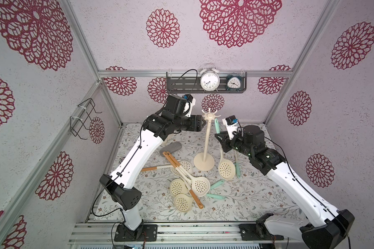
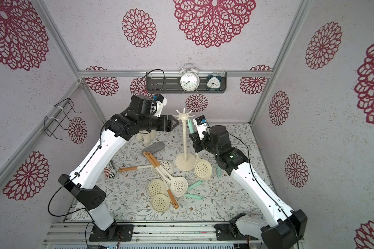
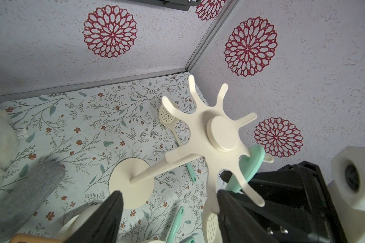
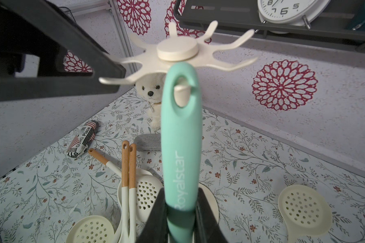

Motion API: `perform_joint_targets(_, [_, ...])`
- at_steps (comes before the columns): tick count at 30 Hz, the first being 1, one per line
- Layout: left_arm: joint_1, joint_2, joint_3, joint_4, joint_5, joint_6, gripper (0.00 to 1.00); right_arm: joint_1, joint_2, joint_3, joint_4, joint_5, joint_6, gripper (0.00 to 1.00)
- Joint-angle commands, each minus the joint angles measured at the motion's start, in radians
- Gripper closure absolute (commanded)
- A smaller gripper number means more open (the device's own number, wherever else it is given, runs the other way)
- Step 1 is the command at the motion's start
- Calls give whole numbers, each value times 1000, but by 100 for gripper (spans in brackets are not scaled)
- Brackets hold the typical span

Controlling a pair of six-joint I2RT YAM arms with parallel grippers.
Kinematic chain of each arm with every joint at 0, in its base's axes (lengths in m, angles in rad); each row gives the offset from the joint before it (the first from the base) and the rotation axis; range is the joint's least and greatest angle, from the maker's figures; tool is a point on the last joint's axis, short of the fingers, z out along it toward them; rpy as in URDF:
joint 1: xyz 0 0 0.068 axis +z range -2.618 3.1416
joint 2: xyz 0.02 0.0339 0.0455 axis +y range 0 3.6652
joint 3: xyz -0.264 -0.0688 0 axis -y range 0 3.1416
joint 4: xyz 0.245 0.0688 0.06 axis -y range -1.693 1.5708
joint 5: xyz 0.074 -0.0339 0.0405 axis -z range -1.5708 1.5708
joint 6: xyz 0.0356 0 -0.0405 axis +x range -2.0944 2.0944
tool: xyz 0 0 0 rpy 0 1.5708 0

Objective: Hang the skimmer on the kitchen utensil rack
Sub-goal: Hang the skimmer on the rack, then adjust the rack at the center of the board.

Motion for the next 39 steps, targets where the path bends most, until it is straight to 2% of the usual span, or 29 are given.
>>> perform_joint_targets(1, [-2, -123, -98, 126, -20, 24, 21, 5, -10, -11, 60, -20, 0, 92])
perform_joint_targets(3, [0, -200, -213, 213, -33, 32, 18, 2, -30, -41, 110, -43, 15, 74])
perform_joint_targets(5, [2, -274, -332, 297, -43, 41, 16, -8, -63, -85, 173, -66, 39, 64])
perform_joint_targets(7, [4, -340, -452, 385, -42, 56, 14, -22, -108, -139, 237, -91, 65, 56])
perform_joint_targets(9, [10, -385, -557, 462, -14, 72, 13, -45, -158, -202, 282, -111, 105, 52])
perform_joint_targets(16, [25, -375, -757, 676, 114, 100, 13, -208, -333, -524, 471, -320, 329, 53])
perform_joint_targets(20, [42, -305, -801, 780, 161, 103, 13, -251, -373, -623, 502, -421, 383, 54])
perform_joint_targets(26, [107, -177, -801, 956, 336, 49, 21, -261, -424, -670, 451, -452, 376, 55])
perform_joint_targets(30, [132, -105, -799, 1066, 430, -5, 21, -272, -450, -680, 428, -460, 376, 55])
perform_joint_targets(35, [133, -39, -795, 1172, 522, -58, 20, -283, -471, -677, 393, -464, 366, 56])
perform_joint_targets(39, [134, -1, -803, 1227, 552, -82, 25, -291, -480, -673, 377, -470, 365, 56])
